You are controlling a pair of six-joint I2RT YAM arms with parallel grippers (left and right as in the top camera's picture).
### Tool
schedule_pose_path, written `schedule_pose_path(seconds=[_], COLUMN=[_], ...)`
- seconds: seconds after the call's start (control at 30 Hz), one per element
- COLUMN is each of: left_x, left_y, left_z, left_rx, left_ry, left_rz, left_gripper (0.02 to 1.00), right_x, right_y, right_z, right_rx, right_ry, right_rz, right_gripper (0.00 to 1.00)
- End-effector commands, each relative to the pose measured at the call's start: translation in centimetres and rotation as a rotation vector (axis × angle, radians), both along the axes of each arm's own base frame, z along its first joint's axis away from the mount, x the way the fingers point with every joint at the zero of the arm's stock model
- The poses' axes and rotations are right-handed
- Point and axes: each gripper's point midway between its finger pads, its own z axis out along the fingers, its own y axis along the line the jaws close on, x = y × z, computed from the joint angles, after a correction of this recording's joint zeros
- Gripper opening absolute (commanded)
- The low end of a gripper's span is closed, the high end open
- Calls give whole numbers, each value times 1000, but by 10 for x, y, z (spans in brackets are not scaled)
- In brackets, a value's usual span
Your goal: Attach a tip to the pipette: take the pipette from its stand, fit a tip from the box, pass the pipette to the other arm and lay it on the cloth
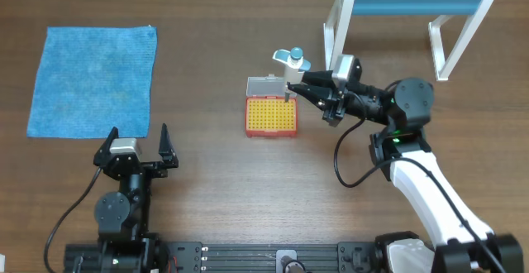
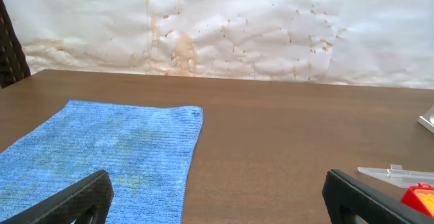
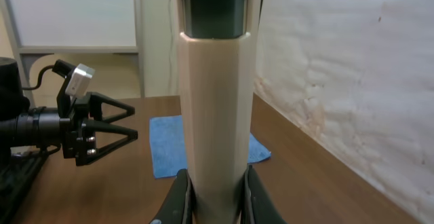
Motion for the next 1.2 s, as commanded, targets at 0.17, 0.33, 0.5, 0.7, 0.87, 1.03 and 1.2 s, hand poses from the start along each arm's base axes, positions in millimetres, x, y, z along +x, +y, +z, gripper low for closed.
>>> schedule_pose_path(seconds=[0.17, 0.33, 0.5, 0.7, 0.87, 1.03, 1.2], left_x=[0, 0, 0, 0, 0, 0, 0], left_y=[3, 3, 3, 3, 3, 3, 3], left_z=[-1, -1, -1, -1, -1, -1, -1], left_rx=[-4, -4, -4, -4, -4, -4, -4], left_ry=[3, 3, 3, 3, 3, 3, 3], left_rz=[19, 19, 19, 19, 19, 19, 19], left_gripper=[996, 996, 996, 996, 998, 998, 996], right_x=[7, 13, 20, 28, 34, 35, 32], right_y=[42, 46, 44, 42, 41, 41, 40], right_z=[-65, -84, -90, -92, -106, -109, -109], right_rx=[-11, -18, -28, -34, -45, -47, -43], right_ry=[64, 67, 50, 30, 64, 74, 83], right_rz=[125, 122, 88, 40, 21, 21, 39], right_gripper=[80, 80, 77, 80, 80, 80, 80])
